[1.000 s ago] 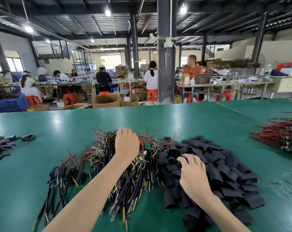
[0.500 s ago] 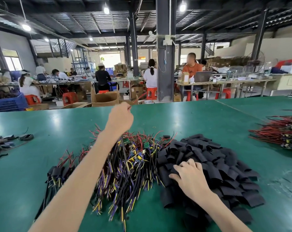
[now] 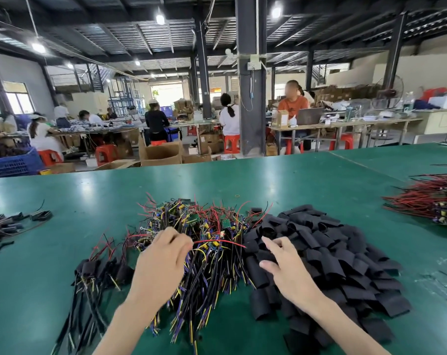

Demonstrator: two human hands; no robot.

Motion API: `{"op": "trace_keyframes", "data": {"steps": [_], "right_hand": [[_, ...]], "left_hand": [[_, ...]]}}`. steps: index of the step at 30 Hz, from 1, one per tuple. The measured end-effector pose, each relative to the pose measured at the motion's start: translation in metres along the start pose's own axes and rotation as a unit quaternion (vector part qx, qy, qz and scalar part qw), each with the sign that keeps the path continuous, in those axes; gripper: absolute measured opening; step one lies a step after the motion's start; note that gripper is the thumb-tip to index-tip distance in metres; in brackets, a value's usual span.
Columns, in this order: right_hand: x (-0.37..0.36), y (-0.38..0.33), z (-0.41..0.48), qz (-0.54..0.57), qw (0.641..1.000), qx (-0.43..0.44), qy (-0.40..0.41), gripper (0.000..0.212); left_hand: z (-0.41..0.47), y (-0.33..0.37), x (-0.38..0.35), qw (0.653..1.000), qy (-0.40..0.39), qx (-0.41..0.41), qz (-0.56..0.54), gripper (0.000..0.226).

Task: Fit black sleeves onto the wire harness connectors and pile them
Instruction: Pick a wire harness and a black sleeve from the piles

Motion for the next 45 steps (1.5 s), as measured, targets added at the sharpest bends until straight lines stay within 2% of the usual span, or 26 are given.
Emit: {"op": "trace_keyframes", "data": {"steps": [4, 7, 12, 22, 30, 32, 34, 36, 38, 40, 42, 45], "right_hand": [[0.001, -0.003, -0.007, 0.058, 0.998, -0.016, -0.011, 0.05], [0.004, -0.013, -0.011, 0.112, 0.994, -0.011, -0.013, 0.047], [0.01, -0.025, -0.015, 0.188, 0.981, 0.0, 0.037, 0.041], [0.01, -0.022, -0.016, 0.242, 0.968, -0.019, 0.057, 0.044], [0.018, -0.027, -0.016, 0.27, 0.96, 0.004, 0.077, 0.052], [0.023, -0.036, -0.018, 0.233, 0.967, 0.055, 0.083, 0.053], [0.027, -0.053, -0.023, 0.119, 0.979, 0.137, 0.097, 0.053], [0.025, -0.072, -0.029, -0.032, 0.965, 0.238, 0.11, 0.051], [0.009, -0.083, -0.034, -0.126, 0.943, 0.3, 0.072, 0.059], [-0.01, -0.088, -0.039, -0.16, 0.935, 0.316, 0.018, 0.067], [-0.023, -0.087, -0.042, -0.156, 0.941, 0.302, -0.009, 0.073], [-0.022, -0.083, -0.04, -0.113, 0.957, 0.266, 0.001, 0.067]], "left_hand": [[-0.016, 0.001, -0.007, 0.999, 0.051, 0.011, -0.014, 0.032], [-0.021, 0.003, -0.005, 0.996, 0.086, 0.02, -0.026, 0.03], [-0.029, 0.004, -0.003, 0.993, 0.114, 0.016, -0.039, 0.027], [-0.032, 0.009, -0.003, 0.993, 0.109, 0.002, -0.033, 0.028], [-0.03, 0.015, -0.005, 0.996, 0.083, -0.024, -0.026, 0.027], [-0.03, 0.016, -0.004, 0.997, 0.072, -0.029, -0.028, 0.028], [-0.029, 0.02, -0.005, 0.997, 0.055, -0.034, -0.036, 0.03], [-0.029, 0.024, -0.007, 0.997, 0.03, -0.045, -0.057, 0.029], [-0.033, 0.034, -0.014, 0.993, -0.022, -0.068, -0.097, 0.03], [-0.039, 0.048, -0.023, 0.979, -0.084, -0.088, -0.164, 0.052], [-0.042, 0.058, -0.028, 0.967, -0.099, -0.092, -0.214, 0.062], [-0.039, 0.059, -0.027, 0.966, -0.068, -0.071, -0.237, 0.041]]}}
Point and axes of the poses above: each hand's wrist, its own z-axis towards the middle knuckle, its own x-axis out of the back of the hand, y = z × x, the point moved 8 cm from there along z, towards the middle knuckle, and after that the axes turned 10 degrees about z, right-handed, at the moved point
